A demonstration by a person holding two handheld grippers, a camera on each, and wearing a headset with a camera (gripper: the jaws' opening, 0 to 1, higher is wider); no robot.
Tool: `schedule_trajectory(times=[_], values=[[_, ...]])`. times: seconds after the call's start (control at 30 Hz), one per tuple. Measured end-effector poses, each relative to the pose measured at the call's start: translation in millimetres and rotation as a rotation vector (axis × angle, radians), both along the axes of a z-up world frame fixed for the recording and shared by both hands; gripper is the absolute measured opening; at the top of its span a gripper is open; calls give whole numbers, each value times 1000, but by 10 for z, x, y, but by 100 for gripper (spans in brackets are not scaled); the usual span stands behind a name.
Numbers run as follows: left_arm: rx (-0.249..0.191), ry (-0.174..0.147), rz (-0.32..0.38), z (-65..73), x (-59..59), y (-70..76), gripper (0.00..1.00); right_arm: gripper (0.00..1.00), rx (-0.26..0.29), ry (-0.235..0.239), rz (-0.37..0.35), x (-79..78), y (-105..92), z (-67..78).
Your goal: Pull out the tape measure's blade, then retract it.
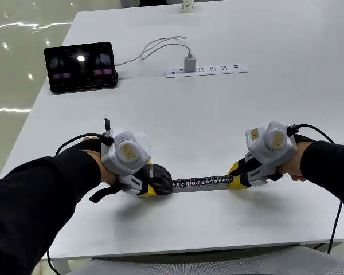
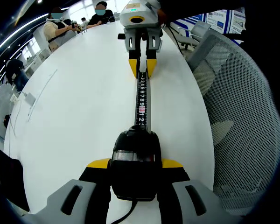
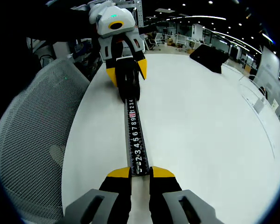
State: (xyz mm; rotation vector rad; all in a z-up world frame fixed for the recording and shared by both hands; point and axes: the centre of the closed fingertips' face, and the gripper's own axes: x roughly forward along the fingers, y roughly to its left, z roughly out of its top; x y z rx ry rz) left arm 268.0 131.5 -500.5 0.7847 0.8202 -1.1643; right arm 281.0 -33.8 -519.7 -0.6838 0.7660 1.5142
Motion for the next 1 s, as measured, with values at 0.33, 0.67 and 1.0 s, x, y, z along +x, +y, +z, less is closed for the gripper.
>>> schedule_trajectory(times=[0.33, 0.67, 1.0], values=[[1, -1, 0, 9, 2, -7, 32, 10, -9, 0, -6, 2, -88, 13], [3, 0, -4, 16, -5, -6, 32, 10, -16, -4, -6, -10, -140, 28], [3, 0, -4, 22, -16, -4, 32, 10, -19, -7, -18, 3, -235, 14]])
